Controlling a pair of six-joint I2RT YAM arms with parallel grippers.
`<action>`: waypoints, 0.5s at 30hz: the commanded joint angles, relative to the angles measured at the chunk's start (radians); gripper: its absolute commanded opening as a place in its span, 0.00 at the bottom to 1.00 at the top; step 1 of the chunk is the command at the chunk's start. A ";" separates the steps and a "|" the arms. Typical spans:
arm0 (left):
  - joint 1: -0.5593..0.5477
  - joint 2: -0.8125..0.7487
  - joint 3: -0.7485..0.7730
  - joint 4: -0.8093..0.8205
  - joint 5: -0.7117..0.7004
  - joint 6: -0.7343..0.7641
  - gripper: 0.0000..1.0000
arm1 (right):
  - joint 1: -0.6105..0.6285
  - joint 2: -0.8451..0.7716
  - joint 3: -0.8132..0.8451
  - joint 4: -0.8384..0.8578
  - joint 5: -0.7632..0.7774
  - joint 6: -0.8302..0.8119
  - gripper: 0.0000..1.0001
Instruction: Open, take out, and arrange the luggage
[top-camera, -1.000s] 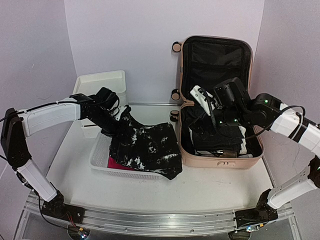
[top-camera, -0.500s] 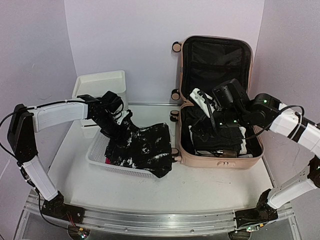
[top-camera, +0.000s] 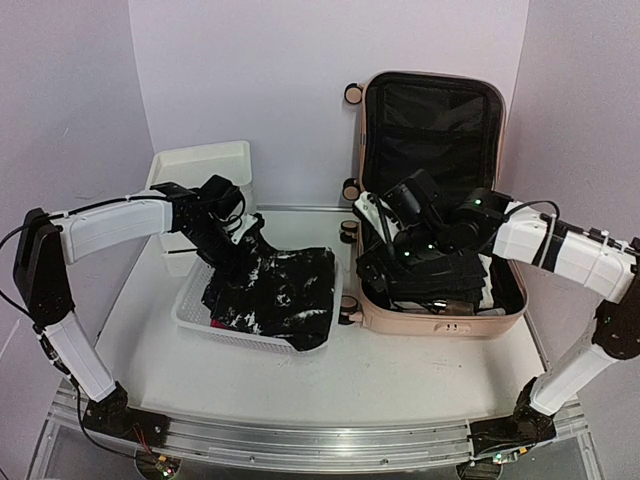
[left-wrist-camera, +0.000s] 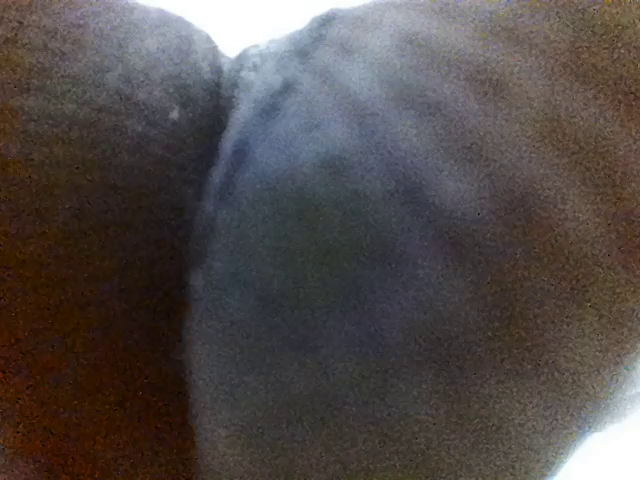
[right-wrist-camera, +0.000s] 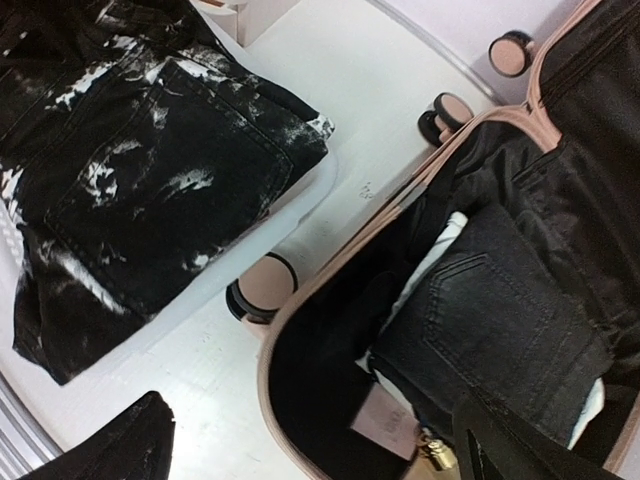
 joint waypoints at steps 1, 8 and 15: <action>0.010 0.031 0.075 0.030 -0.071 0.051 0.00 | 0.000 0.055 0.074 0.021 -0.030 0.185 0.98; 0.017 0.088 0.096 0.030 -0.115 0.063 0.00 | 0.000 0.071 0.085 0.020 -0.033 0.203 0.98; 0.019 0.119 0.095 0.027 -0.207 0.068 0.03 | 0.000 0.086 0.084 0.019 -0.029 0.202 0.98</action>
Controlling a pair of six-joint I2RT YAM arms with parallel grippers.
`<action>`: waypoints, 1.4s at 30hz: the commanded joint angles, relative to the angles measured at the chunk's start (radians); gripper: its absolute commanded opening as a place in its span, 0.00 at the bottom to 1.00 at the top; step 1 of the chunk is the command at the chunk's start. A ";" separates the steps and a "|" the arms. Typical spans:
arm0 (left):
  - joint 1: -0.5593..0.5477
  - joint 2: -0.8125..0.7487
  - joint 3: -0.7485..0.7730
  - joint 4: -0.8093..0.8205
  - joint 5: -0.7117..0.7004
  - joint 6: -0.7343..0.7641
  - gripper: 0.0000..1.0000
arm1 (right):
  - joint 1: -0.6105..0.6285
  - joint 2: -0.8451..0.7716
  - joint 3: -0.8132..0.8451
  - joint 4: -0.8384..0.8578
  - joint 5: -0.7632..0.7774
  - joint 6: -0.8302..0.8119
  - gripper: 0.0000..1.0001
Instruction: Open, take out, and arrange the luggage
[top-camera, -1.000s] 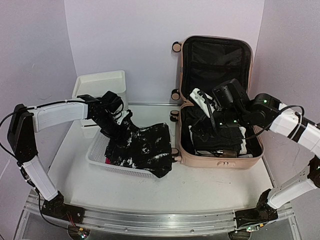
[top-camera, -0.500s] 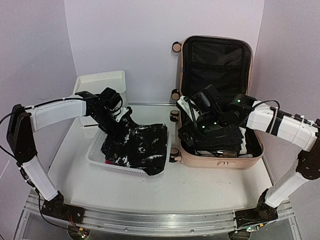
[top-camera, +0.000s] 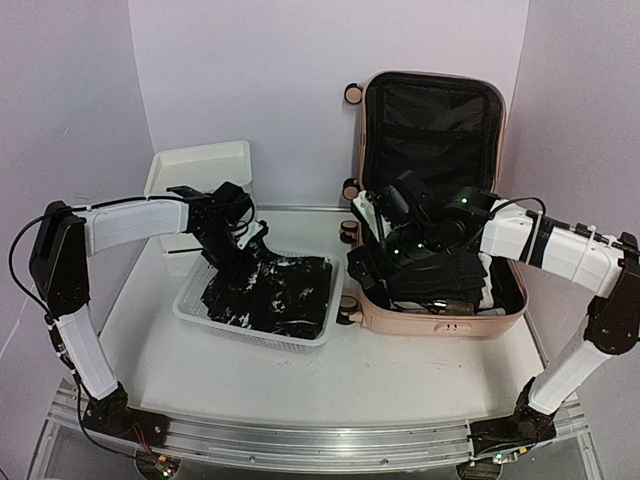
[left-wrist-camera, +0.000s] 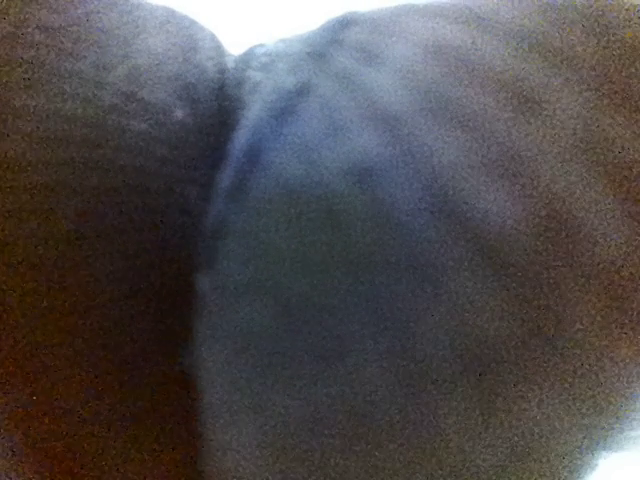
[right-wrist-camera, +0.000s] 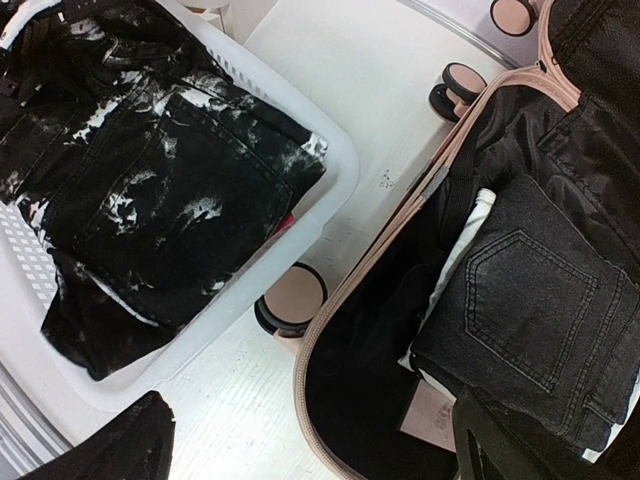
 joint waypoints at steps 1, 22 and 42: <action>0.014 0.013 0.056 0.021 -0.149 0.010 0.07 | -0.001 0.016 0.043 0.018 -0.004 0.021 0.98; 0.014 -0.259 0.023 -0.089 -0.016 -0.250 0.68 | 0.001 0.300 0.261 -0.015 -0.301 0.068 0.88; -0.219 -0.121 -0.223 0.319 0.375 -0.536 0.63 | -0.362 0.389 0.278 -0.193 -0.039 0.076 0.87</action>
